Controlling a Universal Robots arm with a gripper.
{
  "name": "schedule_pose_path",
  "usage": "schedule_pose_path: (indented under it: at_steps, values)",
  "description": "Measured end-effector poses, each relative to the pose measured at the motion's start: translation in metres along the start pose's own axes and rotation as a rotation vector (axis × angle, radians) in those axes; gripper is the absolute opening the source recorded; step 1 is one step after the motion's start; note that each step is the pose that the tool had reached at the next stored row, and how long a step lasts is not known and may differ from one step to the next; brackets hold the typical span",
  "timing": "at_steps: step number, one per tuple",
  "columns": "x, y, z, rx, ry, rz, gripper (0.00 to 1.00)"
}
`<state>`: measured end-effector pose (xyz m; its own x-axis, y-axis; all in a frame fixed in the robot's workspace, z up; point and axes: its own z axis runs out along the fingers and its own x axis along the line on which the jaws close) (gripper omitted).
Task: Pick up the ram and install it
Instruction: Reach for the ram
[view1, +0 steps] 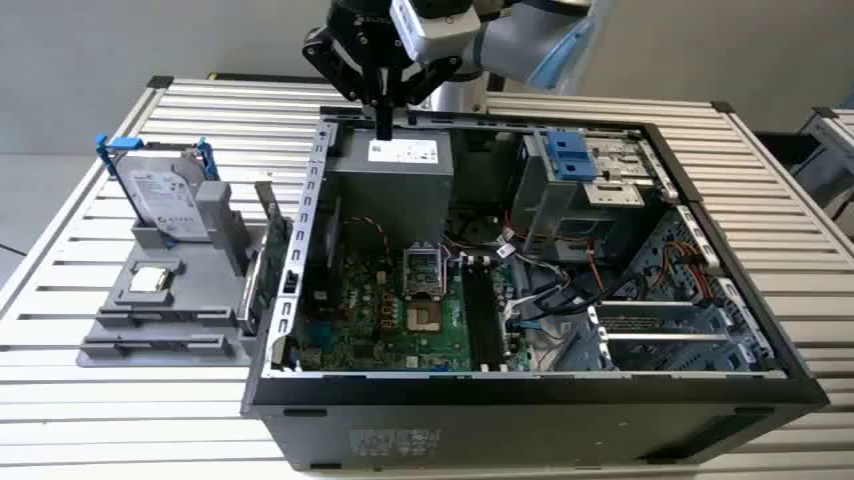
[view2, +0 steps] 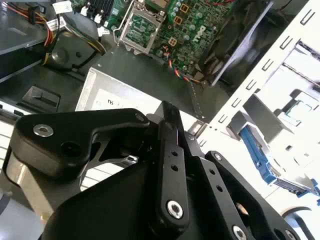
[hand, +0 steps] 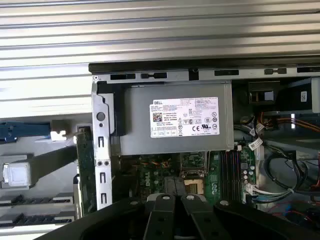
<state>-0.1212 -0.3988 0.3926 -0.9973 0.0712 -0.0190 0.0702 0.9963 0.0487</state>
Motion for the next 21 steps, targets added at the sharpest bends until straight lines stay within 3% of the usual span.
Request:
schedule_pose_path:
  at_steps: [21]
  values:
    - [0.0093,-0.0023,-0.0003,-0.0001,0.0000,0.000,0.00]
